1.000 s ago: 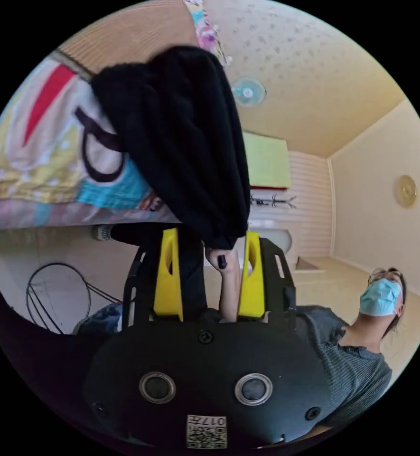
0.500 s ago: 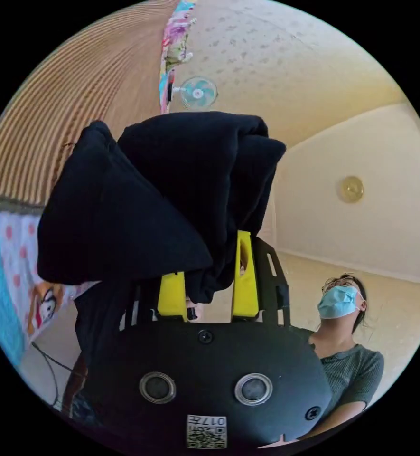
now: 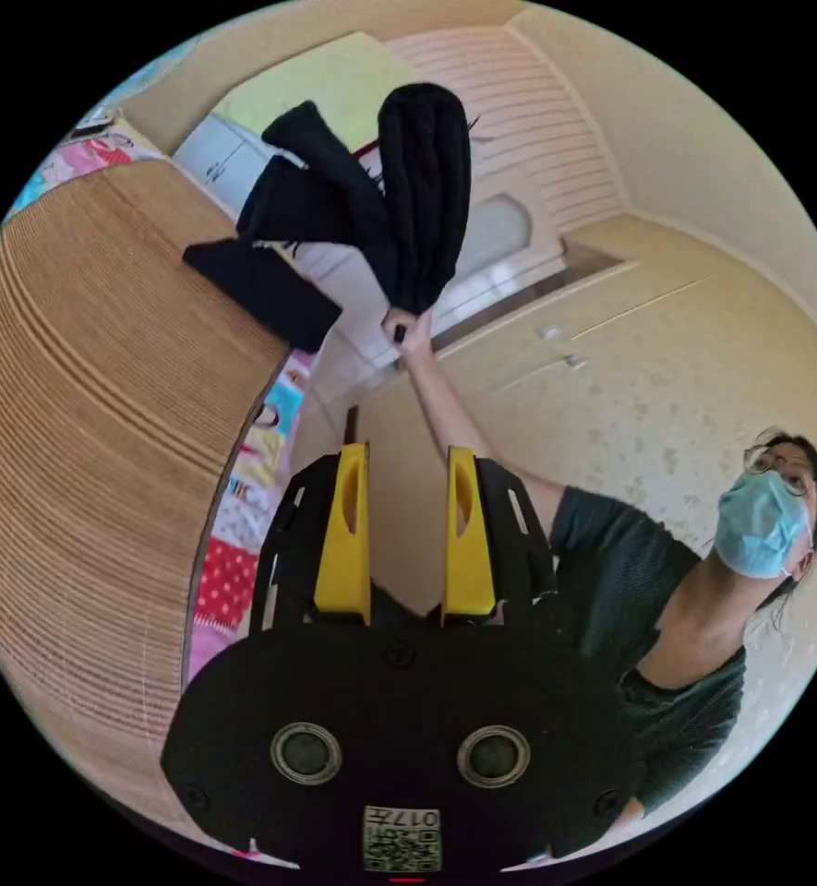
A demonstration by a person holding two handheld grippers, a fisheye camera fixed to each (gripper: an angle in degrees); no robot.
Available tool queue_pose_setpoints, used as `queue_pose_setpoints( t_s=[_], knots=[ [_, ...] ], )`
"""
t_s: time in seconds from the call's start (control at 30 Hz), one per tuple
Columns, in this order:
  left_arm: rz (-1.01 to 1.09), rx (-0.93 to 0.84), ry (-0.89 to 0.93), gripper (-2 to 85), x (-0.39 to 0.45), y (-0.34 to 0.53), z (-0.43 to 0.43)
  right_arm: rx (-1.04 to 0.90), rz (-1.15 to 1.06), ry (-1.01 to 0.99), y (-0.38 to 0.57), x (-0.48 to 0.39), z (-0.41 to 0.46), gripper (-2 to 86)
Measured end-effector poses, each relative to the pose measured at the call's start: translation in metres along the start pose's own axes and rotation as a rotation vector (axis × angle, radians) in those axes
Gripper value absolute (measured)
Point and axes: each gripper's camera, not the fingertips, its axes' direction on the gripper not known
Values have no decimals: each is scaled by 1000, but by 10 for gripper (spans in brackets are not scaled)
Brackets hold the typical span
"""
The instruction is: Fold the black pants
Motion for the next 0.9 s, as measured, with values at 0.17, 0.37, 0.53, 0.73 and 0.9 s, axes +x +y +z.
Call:
queue_pose_setpoints(
  t_s=[0.17,0.37,0.53,0.73,0.9],
  knots=[
    [-241,-620,-584,99,-42,83,125,230,576,538,103,72,-84,163],
    [-466,-669,-481,5,-31,143,159,526,381,575,194,28,-61,133],
    [-552,-190,-192,-6,10,171,121,369,343,428,280,26,11,67],
    [-861,523,-321,18,41,292,43,237,408,167,356,48,101,14],
    [-1131,685,-523,73,31,361,-15,164,389,-37,360,61,158,7]
  ],
)
